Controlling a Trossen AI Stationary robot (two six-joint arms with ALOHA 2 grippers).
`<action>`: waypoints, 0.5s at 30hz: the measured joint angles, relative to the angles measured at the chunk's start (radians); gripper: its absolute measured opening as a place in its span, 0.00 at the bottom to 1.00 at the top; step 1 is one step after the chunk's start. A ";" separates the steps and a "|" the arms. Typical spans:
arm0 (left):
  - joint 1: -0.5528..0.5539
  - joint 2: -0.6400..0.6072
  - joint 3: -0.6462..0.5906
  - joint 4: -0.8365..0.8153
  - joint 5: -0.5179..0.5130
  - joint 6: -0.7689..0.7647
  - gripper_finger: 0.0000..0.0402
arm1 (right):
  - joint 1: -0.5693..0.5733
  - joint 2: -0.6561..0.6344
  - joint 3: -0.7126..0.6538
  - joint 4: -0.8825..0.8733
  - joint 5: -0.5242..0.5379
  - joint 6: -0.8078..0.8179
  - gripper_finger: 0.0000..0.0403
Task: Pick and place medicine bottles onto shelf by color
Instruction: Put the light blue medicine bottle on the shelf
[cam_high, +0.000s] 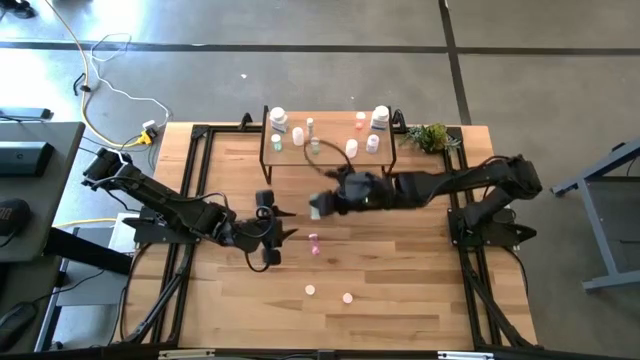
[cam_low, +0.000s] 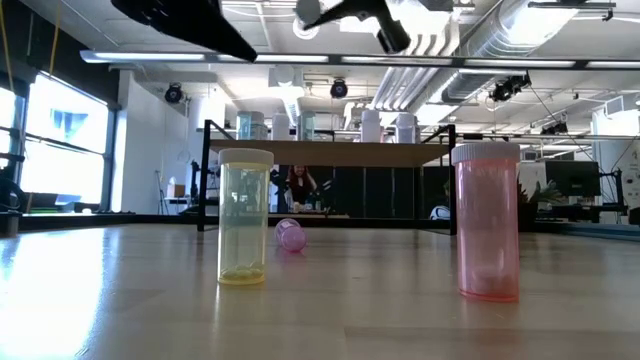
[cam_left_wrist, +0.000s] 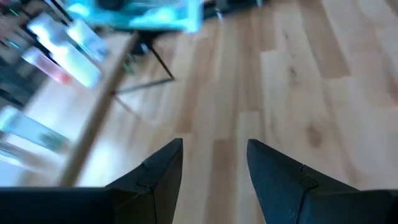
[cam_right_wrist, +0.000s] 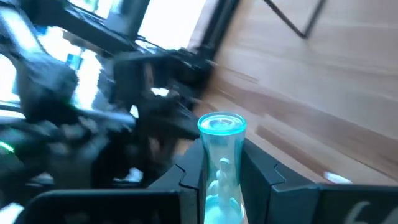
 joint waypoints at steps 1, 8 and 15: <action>0.000 0.000 0.000 0.012 -0.017 0.031 0.42 | -0.019 0.000 0.003 0.018 -0.023 0.000 0.13; 0.000 0.000 0.000 0.114 -0.178 0.261 0.42 | -0.140 0.000 0.033 0.057 -0.150 -0.004 0.13; 0.010 0.000 0.000 0.227 -0.271 0.570 0.42 | -0.213 0.000 0.034 0.068 -0.269 0.036 0.13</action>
